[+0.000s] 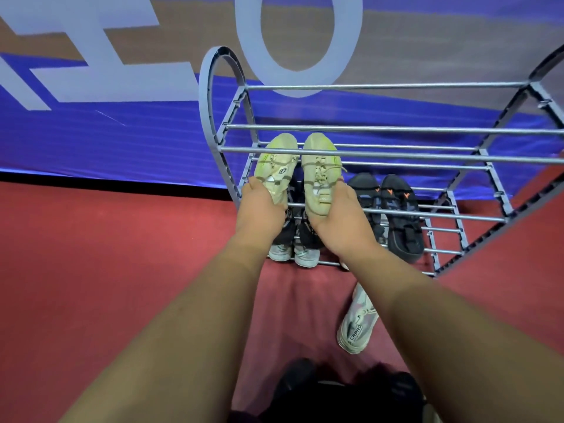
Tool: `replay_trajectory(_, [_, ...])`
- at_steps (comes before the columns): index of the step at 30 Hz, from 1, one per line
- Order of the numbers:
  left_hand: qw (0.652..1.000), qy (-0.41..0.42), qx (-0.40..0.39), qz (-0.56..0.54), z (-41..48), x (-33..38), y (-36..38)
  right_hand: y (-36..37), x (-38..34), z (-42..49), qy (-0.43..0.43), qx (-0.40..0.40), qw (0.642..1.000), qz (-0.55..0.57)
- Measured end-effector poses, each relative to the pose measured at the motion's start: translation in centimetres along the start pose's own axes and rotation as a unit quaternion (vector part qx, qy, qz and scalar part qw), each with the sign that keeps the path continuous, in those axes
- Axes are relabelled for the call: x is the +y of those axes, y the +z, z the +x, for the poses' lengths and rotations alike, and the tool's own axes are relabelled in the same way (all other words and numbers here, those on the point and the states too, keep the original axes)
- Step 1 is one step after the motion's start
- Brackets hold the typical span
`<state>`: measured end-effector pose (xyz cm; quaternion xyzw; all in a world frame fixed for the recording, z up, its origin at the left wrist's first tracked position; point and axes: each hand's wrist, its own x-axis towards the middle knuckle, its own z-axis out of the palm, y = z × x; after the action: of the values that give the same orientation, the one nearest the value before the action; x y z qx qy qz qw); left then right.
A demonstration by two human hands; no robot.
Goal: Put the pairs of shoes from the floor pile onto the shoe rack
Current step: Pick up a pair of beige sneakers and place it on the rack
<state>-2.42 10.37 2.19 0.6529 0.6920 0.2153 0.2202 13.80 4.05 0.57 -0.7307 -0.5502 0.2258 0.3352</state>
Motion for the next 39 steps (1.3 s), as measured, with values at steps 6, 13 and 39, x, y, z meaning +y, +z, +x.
replay_trajectory(6, [1.000,0.001,0.016,-0.012,0.7,0.5,0.1,1.0,-0.4,0.7,-0.013,0.020,0.999,-0.025])
replay_trajectory(13, [0.998,0.031,0.013,-0.049,1.0,-1.2,0.5,1.6,0.0,1.3,0.006,0.038,0.997,-0.067])
replay_trajectory(39, [1.000,0.021,-0.020,0.006,-1.1,-2.1,-2.4,-0.5,-0.2,-0.6,-0.013,0.013,1.000,-0.013])
